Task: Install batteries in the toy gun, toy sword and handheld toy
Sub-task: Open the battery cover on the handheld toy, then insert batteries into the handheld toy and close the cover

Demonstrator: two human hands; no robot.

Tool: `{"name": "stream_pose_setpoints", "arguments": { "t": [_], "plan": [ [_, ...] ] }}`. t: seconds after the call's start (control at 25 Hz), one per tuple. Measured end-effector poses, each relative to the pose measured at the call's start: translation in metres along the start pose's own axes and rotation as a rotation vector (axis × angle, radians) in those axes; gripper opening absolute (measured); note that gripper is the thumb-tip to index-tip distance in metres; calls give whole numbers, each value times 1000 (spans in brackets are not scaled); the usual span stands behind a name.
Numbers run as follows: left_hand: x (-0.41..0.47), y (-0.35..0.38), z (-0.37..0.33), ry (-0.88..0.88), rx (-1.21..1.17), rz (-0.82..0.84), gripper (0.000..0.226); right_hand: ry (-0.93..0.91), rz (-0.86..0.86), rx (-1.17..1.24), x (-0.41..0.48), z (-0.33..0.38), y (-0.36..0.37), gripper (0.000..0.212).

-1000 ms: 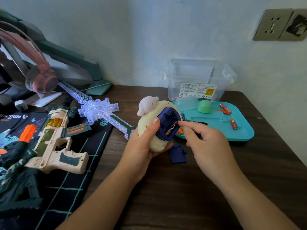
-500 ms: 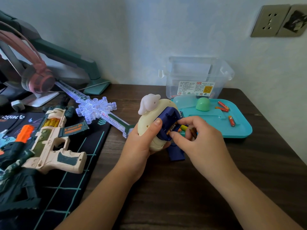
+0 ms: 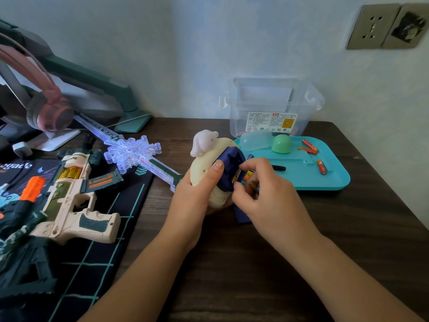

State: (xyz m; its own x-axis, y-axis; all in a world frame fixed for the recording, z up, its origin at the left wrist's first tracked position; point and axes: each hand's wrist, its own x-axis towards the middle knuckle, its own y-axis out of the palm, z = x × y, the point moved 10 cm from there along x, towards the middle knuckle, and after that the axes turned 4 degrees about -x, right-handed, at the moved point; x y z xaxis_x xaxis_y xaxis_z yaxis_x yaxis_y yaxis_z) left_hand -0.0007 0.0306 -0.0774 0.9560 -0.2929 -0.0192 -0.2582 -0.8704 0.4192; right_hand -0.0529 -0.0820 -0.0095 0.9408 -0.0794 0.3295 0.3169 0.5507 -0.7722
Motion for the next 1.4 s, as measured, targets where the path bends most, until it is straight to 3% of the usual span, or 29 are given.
{"name": "stream_pose_setpoints", "arguments": {
  "t": [0.2,0.36,0.44,0.64,1.0,1.08,1.24,1.32,1.4],
  "plan": [
    [-1,-5,5,-88,-27,-31,53,114,23,271,4,-22,7,21],
    [-2,-2,10,-108,-15,-29,51,432,88,790,-1,-40,31,18],
    [-2,-2,10,-107,-16,-35,50,471,105,815,-2,-42,34,9],
    [-2,-4,8,-68,18,-74,51,475,131,720,-3,-48,42,25],
    [-2,-10,-4,35,96,-114,47,610,137,1051,4,-60,38,37],
    [0,-11,-4,14,45,-118,50,660,11,930,27,-89,24,35],
    [0,-10,0,-12,8,-115,54,517,-68,181,77,-120,2,37],
    [0,-10,2,-19,0,-113,55,439,-51,103,89,-119,11,39],
    [1,-10,2,-22,-5,-114,58,443,-41,172,92,-120,19,38]
  ]
}}
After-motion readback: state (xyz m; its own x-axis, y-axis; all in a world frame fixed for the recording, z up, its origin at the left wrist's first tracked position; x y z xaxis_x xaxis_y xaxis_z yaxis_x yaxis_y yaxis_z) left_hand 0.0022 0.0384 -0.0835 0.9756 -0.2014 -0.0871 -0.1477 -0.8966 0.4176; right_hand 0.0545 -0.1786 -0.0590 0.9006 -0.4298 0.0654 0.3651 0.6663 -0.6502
